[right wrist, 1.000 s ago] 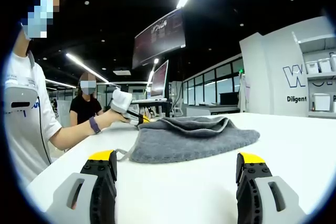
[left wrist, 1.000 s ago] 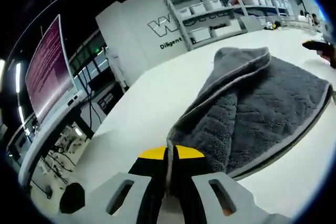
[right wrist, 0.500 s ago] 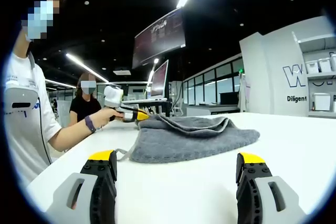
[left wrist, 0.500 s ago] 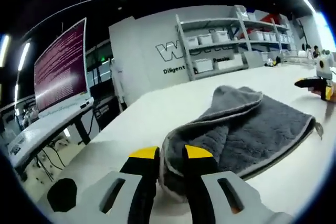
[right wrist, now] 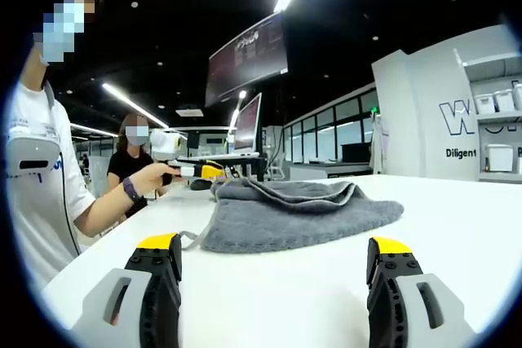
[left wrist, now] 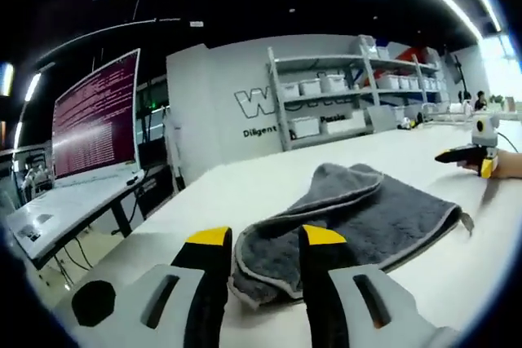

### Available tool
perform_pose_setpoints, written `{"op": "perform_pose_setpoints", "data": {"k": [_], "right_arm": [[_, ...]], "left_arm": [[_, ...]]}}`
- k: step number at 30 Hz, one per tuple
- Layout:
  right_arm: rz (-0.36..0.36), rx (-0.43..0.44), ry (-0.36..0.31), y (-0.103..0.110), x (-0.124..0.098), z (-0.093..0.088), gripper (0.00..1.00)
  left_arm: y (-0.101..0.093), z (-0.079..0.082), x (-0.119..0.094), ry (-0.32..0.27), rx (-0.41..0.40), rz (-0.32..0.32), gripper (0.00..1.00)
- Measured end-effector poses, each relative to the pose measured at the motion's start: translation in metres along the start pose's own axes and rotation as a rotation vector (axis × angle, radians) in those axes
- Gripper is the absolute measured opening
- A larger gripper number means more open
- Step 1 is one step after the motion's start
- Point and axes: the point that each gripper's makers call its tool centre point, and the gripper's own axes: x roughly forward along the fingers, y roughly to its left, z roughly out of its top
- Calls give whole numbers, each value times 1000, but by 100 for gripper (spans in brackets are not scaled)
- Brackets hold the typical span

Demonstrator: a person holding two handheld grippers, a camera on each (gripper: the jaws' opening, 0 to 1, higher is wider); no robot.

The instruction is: Open the folded towel by lifting each exposed corner and separating the folded layers until the towel lies flat within the target outline without major curled edges

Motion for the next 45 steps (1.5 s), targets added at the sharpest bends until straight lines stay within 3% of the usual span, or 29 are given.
{"op": "perform_pose_setpoints", "data": {"k": [10, 24, 34, 45], "right_arm": [[0, 2, 1, 0, 0, 0, 96], [2, 10, -5, 0, 0, 1, 96], [-5, 20, 1, -1, -2, 0, 97], [-51, 5, 29, -4, -7, -5, 98]], "left_arm": [[-15, 5, -26, -10, -28, -37, 54], [-28, -21, -57, 81, -4, -89, 79], [-30, -27, -81, 91, -3, -149, 91], [-31, -31, -84, 45, -12, -246, 98]]}}
